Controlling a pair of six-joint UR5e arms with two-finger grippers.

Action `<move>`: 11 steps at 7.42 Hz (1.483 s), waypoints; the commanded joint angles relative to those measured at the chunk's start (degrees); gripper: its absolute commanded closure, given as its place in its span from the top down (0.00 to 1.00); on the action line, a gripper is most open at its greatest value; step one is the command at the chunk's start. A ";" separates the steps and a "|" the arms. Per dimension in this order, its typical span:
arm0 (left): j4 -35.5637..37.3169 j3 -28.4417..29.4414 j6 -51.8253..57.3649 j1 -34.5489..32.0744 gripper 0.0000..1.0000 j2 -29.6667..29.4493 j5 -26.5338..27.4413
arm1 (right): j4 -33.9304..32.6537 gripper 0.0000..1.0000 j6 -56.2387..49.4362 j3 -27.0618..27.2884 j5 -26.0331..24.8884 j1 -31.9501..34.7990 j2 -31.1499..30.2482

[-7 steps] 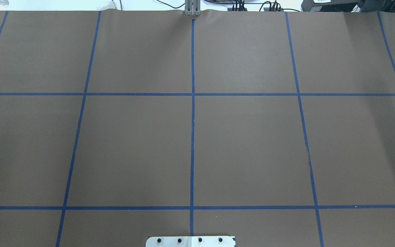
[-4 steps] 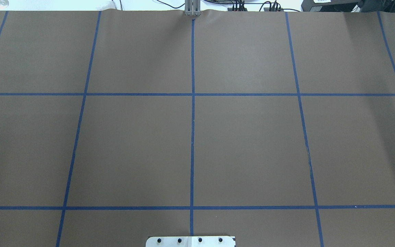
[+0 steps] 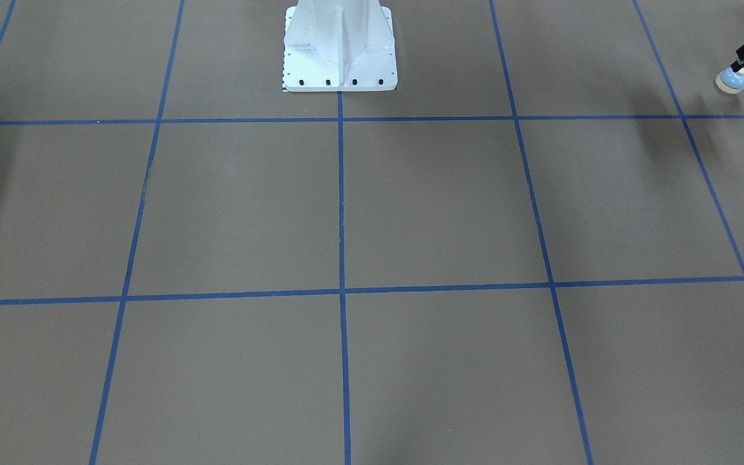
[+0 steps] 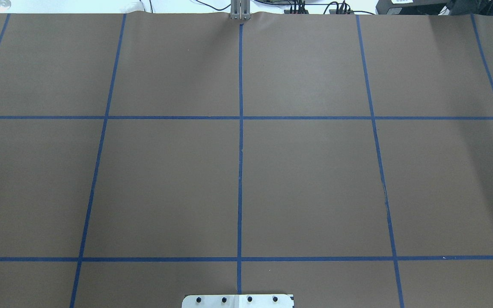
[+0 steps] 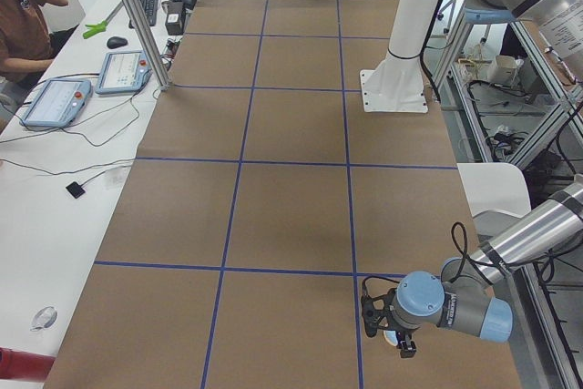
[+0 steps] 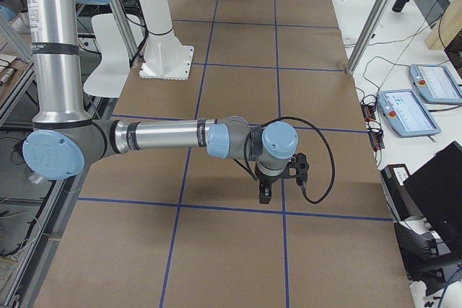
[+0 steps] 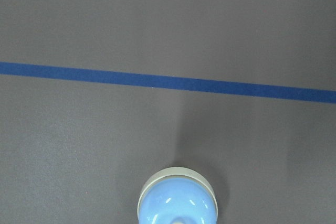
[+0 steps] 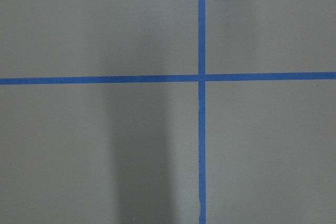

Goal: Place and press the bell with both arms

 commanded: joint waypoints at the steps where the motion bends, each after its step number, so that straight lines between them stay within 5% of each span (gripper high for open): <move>1: 0.09 3.44 0.03 0.02 1.00 -2.99 -0.81 | 0.00 1.00 0.00 0.07 0.00 0.00 -0.11; 11: 0.17 10.22 0.12 0.11 1.00 -5.90 -8.82 | 0.00 1.00 0.00 0.25 -0.17 0.09 -0.72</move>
